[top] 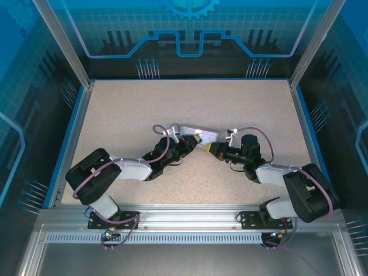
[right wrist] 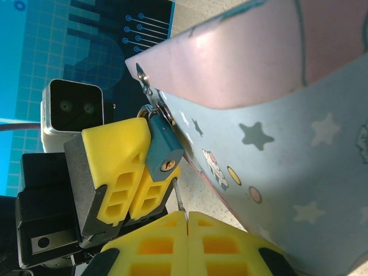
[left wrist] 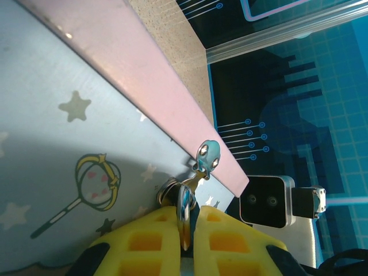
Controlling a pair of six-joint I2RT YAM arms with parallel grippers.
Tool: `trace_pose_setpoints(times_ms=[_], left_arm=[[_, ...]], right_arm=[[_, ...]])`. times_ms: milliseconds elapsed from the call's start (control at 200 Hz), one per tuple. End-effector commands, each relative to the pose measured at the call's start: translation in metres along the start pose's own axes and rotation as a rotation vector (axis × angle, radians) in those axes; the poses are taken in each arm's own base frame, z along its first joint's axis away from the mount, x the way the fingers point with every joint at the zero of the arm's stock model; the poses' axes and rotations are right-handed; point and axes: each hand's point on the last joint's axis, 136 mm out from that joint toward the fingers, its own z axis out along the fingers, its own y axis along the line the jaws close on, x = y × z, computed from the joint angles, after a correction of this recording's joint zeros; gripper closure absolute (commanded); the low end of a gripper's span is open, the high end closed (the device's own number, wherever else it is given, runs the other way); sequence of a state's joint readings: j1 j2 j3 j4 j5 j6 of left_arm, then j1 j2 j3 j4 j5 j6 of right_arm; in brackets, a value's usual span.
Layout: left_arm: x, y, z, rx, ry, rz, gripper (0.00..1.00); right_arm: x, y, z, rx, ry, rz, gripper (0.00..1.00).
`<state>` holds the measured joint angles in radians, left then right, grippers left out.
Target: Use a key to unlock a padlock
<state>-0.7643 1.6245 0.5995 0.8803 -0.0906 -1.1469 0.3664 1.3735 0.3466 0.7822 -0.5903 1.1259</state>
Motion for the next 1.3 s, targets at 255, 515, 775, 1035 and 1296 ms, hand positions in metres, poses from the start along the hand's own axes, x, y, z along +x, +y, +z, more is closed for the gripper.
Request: trace_pose_setpoints(times_ms=[255,515,775,1035,1296], left_arm=[[-0.007,-0.037,0.003,0.121,-0.025,0.003,1.0],[-0.006,-0.037,0.004,0.123,-0.017,0.001,1.0],[-0.005,-0.037,0.004,0.123,-0.015,0.001,1.0],[-0.006,-0.039,0.005,0.129,-0.019,-0.002,1.0],[-0.007,-0.038,0.005,0.122,-0.023,0.0,1.0]], right_arm=[[-0.013,0.015,0.002,-0.036,-0.031,-0.048,1.0],[-0.02,0.017,-0.002,-0.043,-0.052,-0.046,1.0],[-0.024,0.017,-0.005,-0.044,-0.065,-0.045,1.0],[-0.019,0.012,-0.002,-0.028,-0.047,-0.043,1.0],[-0.012,0.003,-0.006,0.013,-0.043,-0.041,1.0]])
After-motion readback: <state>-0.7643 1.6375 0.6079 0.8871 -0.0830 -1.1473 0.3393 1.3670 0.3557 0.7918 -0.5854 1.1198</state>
